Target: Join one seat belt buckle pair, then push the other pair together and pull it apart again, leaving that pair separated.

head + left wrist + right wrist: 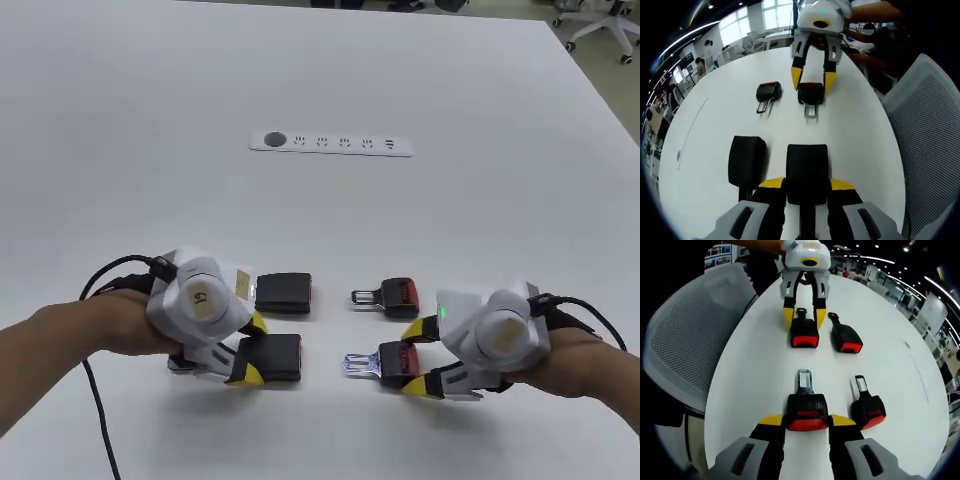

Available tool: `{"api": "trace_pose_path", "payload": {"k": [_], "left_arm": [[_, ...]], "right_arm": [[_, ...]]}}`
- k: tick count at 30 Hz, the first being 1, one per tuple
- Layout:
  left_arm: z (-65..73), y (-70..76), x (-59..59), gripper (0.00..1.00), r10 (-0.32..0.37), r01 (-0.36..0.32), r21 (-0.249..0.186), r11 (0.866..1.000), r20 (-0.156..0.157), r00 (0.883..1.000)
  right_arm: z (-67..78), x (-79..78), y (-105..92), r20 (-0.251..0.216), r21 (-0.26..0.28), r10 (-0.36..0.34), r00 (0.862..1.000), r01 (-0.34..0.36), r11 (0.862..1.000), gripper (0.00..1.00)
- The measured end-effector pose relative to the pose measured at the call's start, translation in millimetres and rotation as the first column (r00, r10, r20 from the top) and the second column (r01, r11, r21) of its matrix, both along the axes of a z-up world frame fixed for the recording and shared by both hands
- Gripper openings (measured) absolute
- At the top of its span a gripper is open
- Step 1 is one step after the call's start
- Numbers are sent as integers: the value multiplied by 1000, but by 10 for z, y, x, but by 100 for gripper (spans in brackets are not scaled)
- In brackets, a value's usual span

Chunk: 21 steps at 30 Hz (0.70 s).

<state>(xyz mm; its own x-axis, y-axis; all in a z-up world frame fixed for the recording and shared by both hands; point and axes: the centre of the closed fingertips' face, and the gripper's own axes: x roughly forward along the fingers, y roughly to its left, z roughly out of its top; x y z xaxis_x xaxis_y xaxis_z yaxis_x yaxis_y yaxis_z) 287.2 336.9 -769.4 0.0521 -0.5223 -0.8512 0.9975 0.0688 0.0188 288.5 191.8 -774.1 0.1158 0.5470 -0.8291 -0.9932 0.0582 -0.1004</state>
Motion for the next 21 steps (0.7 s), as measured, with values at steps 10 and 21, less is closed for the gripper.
{"api": "trace_pose_path", "payload": {"k": [10, 21], "left_arm": [[-48, 21, 24, 33, -10, 10, 16, 1000, 7, 1000], [-91, 36, 32, 33, -27, 26, 36, 999, 18, 999]], "right_arm": [[-2, -3, 146, -12, 18, -12, 1000, 12, 1000, 30], [34, -21, 297, -14, 26, -4, 1000, 4, 1000, 30]]}}
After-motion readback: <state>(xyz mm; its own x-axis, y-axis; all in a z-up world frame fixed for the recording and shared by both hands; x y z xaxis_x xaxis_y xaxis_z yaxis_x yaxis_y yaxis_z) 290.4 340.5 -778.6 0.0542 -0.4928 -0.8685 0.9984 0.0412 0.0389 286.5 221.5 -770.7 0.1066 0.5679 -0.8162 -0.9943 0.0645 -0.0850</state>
